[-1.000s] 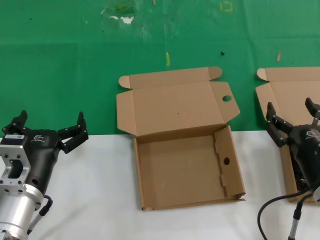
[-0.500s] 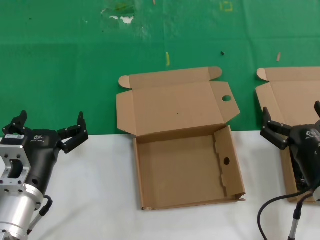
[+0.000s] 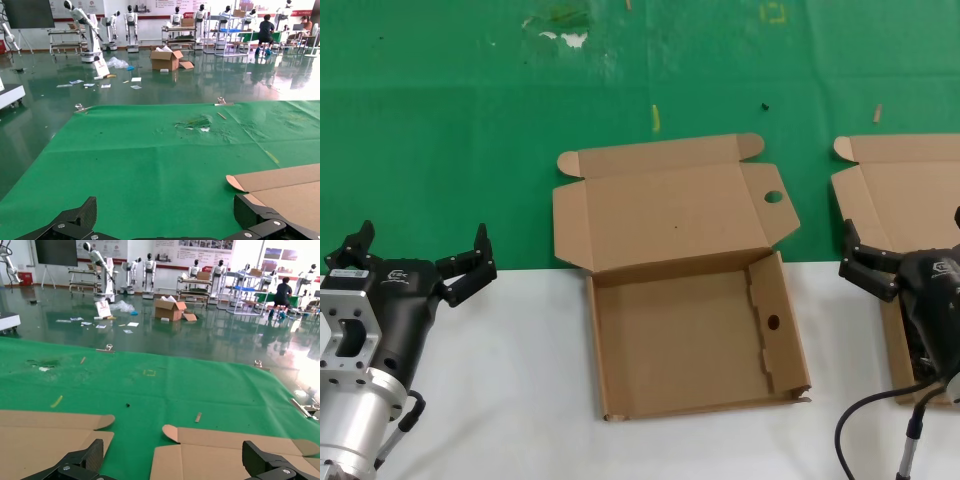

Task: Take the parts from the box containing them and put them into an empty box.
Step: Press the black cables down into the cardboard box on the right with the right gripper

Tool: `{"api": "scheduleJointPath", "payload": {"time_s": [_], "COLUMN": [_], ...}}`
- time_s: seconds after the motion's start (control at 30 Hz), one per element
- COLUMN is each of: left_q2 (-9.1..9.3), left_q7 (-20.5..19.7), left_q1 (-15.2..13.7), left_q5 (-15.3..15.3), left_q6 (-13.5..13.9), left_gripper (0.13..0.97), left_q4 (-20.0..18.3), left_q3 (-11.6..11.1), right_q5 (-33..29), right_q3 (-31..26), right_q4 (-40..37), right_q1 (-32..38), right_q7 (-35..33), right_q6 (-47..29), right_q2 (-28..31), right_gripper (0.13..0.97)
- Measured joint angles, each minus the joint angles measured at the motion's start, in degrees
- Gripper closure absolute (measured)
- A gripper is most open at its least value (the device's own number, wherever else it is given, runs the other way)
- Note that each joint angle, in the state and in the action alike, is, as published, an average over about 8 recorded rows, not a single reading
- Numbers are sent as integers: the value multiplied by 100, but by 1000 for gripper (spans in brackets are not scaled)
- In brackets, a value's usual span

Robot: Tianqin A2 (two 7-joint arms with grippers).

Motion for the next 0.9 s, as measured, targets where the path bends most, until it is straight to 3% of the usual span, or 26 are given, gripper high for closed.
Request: {"api": "scheduleJointPath", "payload": {"time_s": [0.3, 0.57, 0.7, 0.9], "left_q2": [0, 0, 0, 0], "left_q7": [0, 0, 0, 0], "left_q1": [0, 0, 0, 0], "left_q5": [0, 0, 0, 0], "left_q6": [0, 0, 0, 0], "left_gripper": [132, 132, 132, 132], "left_q4": [0, 0, 0, 0], "left_q3": [0, 0, 0, 0], "right_q5": [-372, -670, -93, 1390], "right_q3": [4, 120, -107, -799], "right_q4": [-157, -176, 45, 715], "right_q1": [30, -171, -440, -1006], "right_q7": [-363, -1424, -2068, -2681], "right_q6": [286, 764, 1102, 1629], "right_q2": [158, 640, 1289, 2755], "right_gripper": [131, 129, 129, 129]}}
